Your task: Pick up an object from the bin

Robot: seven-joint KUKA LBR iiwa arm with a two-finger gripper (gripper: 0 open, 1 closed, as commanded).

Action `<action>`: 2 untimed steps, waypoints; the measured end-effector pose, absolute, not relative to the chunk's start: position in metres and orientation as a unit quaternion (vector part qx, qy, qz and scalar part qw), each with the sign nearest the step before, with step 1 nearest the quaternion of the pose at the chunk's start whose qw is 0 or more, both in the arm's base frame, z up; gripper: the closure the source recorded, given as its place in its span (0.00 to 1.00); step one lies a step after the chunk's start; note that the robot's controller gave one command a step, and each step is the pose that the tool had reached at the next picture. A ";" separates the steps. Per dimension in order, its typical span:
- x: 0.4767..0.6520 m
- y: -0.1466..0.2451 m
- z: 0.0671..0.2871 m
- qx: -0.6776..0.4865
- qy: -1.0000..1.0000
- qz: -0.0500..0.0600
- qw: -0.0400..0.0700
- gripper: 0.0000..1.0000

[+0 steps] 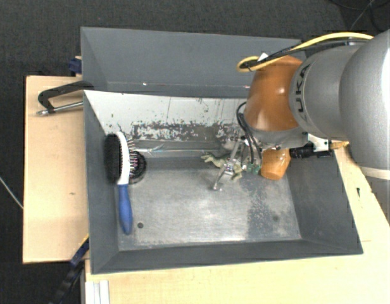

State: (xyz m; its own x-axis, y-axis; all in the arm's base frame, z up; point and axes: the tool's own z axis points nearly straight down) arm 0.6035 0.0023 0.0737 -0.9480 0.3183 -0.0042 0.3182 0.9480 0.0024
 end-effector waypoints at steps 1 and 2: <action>0.605 0.003 0.075 0.161 0.987 0.001 0.003 0.00; 0.606 0.003 0.076 0.161 0.987 0.001 0.005 1.00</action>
Offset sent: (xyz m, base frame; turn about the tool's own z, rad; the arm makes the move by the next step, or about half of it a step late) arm 0.0000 0.0000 0.0000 0.0000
